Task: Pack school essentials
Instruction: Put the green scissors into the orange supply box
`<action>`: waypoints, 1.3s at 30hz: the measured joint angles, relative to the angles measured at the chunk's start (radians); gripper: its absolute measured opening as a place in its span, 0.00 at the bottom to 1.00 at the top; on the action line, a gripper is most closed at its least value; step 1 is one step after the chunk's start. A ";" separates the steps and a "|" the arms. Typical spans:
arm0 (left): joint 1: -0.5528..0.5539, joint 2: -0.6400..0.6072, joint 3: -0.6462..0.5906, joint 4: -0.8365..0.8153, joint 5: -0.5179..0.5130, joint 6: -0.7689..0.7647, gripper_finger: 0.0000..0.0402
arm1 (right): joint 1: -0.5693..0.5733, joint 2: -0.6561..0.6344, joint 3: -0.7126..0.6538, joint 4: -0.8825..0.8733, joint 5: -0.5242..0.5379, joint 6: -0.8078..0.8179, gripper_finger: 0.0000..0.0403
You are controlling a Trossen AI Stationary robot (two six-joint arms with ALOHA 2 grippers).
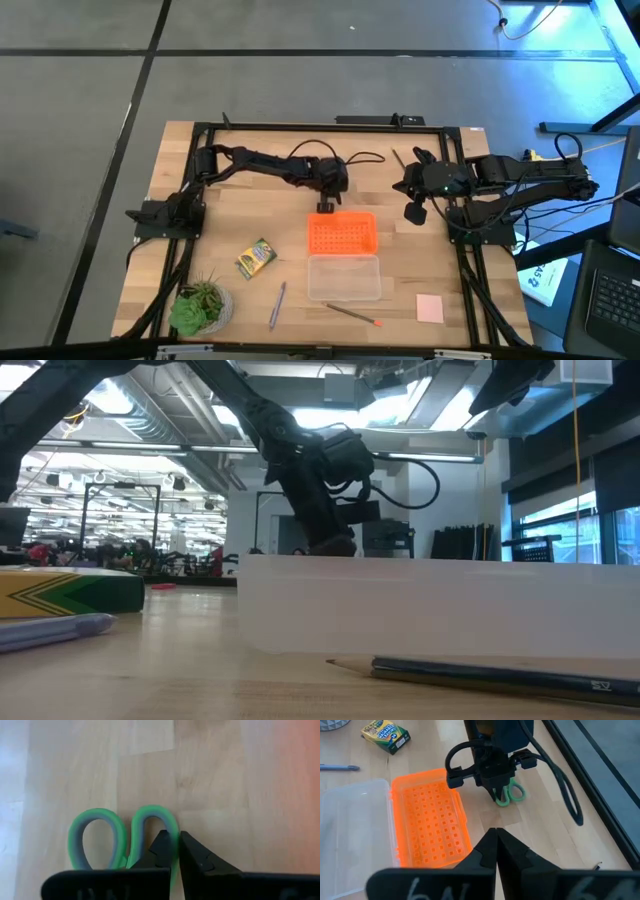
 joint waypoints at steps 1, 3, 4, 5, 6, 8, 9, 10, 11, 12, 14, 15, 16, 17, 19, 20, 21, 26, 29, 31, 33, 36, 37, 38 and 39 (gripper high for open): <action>-0.003 0.000 0.000 0.000 -0.001 0.000 0.01 | 0.000 0.000 0.000 0.000 0.000 0.000 0.02; -0.007 -0.001 0.001 0.001 -0.001 0.000 0.00 | 0.000 0.000 0.000 0.000 0.000 0.000 0.02; -0.010 -0.002 0.001 0.002 -0.001 0.000 0.00 | 0.000 0.000 0.000 0.000 0.000 0.000 0.02; -0.013 -0.002 0.002 0.002 -0.003 0.000 0.00 | 0.000 0.000 0.000 0.000 0.000 0.000 0.02; -0.015 -0.002 0.002 0.002 -0.003 0.000 0.00 | 0.000 0.000 0.000 0.000 0.000 0.000 0.02; -0.020 -0.002 0.002 0.002 -0.003 0.000 0.01 | 0.000 0.000 0.000 0.000 0.000 0.000 0.02; -0.024 -0.002 0.002 0.002 -0.003 0.000 0.01 | 0.000 0.000 0.000 0.000 0.000 0.000 0.02; -0.028 -0.002 0.002 0.001 -0.003 0.000 0.01 | 0.000 0.000 0.000 0.000 0.000 -0.002 0.02; -0.032 -0.003 0.002 -0.001 -0.004 -0.001 0.01 | 0.000 0.000 0.000 0.000 0.000 -0.003 0.02; -0.036 -0.003 0.002 -0.003 -0.004 -0.003 0.01 | 0.000 0.000 0.000 0.000 0.000 -0.003 0.02; -0.045 -0.007 0.002 -0.007 -0.003 -0.019 0.00 | 0.000 0.000 0.000 -0.004 0.000 -0.006 0.02; -0.049 -0.013 0.002 -0.018 -0.003 -0.021 0.01 | 0.000 0.000 0.000 -0.007 0.000 -0.010 0.02; -0.052 -0.018 0.003 -0.020 -0.004 -0.023 0.01 | 0.000 0.000 0.000 -0.009 0.000 -0.016 0.02; -0.056 -0.026 0.005 -0.021 -0.004 -0.024 0.01 | 0.000 0.000 0.000 -0.009 0.000 -0.025 0.02; -0.059 -0.051 0.004 -0.043 -0.008 -0.036 0.01 | 0.000 0.000 0.000 -0.009 -0.001 -0.033 0.02; -0.059 -0.068 0.004 -0.039 -0.008 -0.043 0.01 | 0.000 -0.001 0.000 -0.009 -0.001 -0.034 0.02; -0.059 -0.082 0.004 -0.050 -0.011 -0.049 0.01 | 0.000 -0.002 0.000 -0.012 -0.001 -0.034 0.02; -0.081 -0.152 0.005 -0.099 -0.042 -0.086 0.01 | 0.000 -0.009 0.000 -0.020 -0.001 -0.042 0.02; -0.109 -0.184 0.005 -0.129 -0.058 -0.107 0.01 | 0.000 -0.013 0.000 -0.023 -0.001 -0.060 0.02; -0.135 -0.200 0.005 -0.131 -0.070 -0.113 0.01 | 0.000 -0.016 0.000 -0.024 -0.001 -0.059 0.02; -0.165 -0.219 0.005 -0.149 -0.080 -0.135 0.01 | 0.000 -0.020 0.000 -0.031 -0.001 -0.060 0.02; -0.217 -0.246 0.005 -0.150 -0.078 -0.172 0.01 | 0.000 -0.025 0.000 -0.031 -0.001 -0.061 0.02; -0.236 -0.254 0.005 -0.156 -0.078 -0.187 0.01 | 0.000 -0.026 0.000 -0.031 -0.001 -0.061 0.02; -0.256 -0.260 0.005 -0.149 -0.079 -0.198 0.01 | 0.000 -0.026 0.000 -0.031 -0.001 -0.061 0.02; -0.275 -0.267 0.005 -0.148 -0.082 -0.211 0.01 | 0.000 -0.026 0.000 -0.031 -0.001 -0.062 0.02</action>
